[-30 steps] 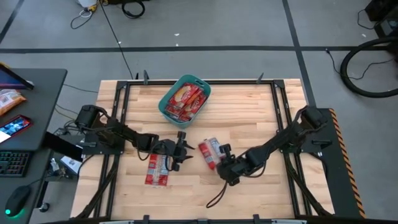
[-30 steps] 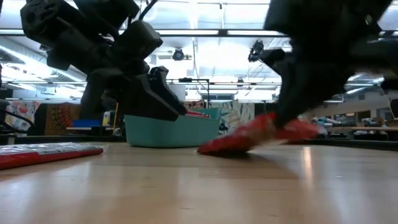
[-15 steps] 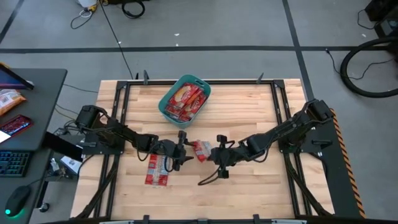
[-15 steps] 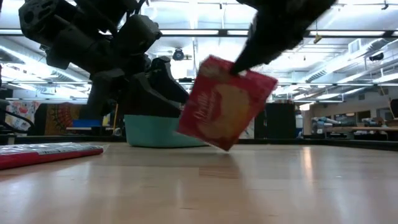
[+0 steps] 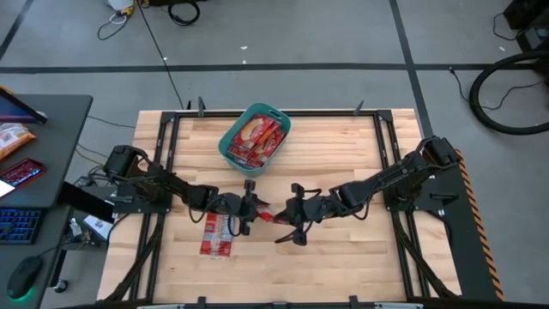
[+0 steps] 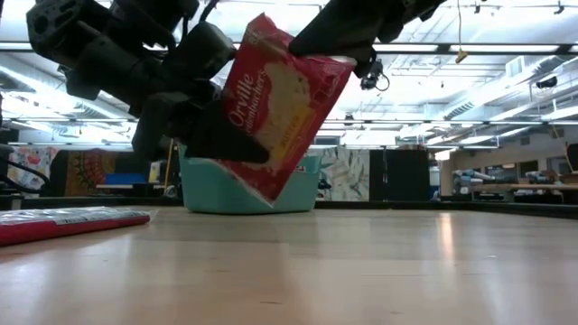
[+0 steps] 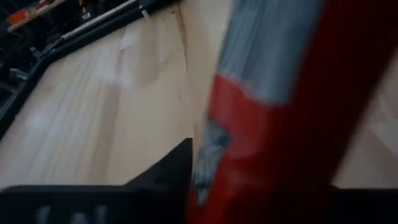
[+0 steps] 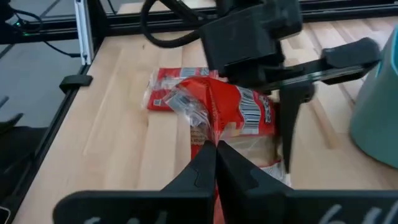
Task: Sort popcorn bags into baskets
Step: Put the red popcorn bag into the blue bin
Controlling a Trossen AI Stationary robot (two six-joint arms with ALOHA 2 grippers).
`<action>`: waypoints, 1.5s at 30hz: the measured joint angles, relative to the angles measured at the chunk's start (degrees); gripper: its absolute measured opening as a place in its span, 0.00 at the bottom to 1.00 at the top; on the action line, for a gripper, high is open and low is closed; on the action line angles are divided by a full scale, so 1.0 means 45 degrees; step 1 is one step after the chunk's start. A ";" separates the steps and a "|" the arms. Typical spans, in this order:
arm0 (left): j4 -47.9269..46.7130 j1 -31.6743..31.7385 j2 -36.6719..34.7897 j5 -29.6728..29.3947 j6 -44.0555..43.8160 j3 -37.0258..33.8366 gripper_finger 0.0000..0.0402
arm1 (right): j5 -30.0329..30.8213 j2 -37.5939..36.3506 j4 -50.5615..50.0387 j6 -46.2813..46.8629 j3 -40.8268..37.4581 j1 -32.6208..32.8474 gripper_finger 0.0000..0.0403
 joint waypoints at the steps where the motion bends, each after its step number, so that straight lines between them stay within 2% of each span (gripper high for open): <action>1: -0.0004 -0.0005 0.0000 0.0009 -0.0156 0.0000 0.29 | 0.0002 0.0000 0.0007 0.0004 0.0000 -0.0016 0.03; 6: -0.0058 -0.0010 -0.0062 0.0035 -0.0651 -0.0005 0.08 | 0.0017 -0.0026 0.0087 -0.0285 0.0000 -0.0019 0.12; 11: -0.0137 0.0015 -0.0598 -0.0004 -0.0984 -0.0010 0.07 | 0.0017 -0.0617 -0.0587 -0.0421 0.0005 -0.0019 0.25; 17: -0.1040 0.0307 -0.1658 -0.0370 -0.1430 -0.0010 0.09 | 0.0925 -0.2245 -0.3317 0.0297 0.0005 -0.0009 0.35; 24: -0.1860 0.1055 -0.3062 -0.0534 -0.3147 0.0117 0.09 | 0.1702 -0.3397 -0.5345 0.0536 0.0005 0.0001 0.36; 28: -0.4552 0.1701 -0.3327 -0.0674 -0.4041 0.1447 0.09 | 0.2302 -0.3579 -0.5924 0.0550 0.0005 0.0001 0.36; 33: -0.8133 0.2764 -0.3146 -0.1874 -0.4919 0.3517 0.09 | 0.2756 -0.3575 -0.6267 0.0816 0.0005 0.0088 0.36; 39: -0.9575 0.3714 -0.3172 -0.2763 -0.4819 0.4890 0.09 | 0.3022 -0.3565 -0.6589 0.1298 -0.0079 0.0325 0.36; 45: -1.0940 0.5461 -0.3172 -0.3072 -0.4940 0.5103 0.09 | 0.3485 -0.3565 -0.6522 0.1665 -0.0630 0.0563 0.36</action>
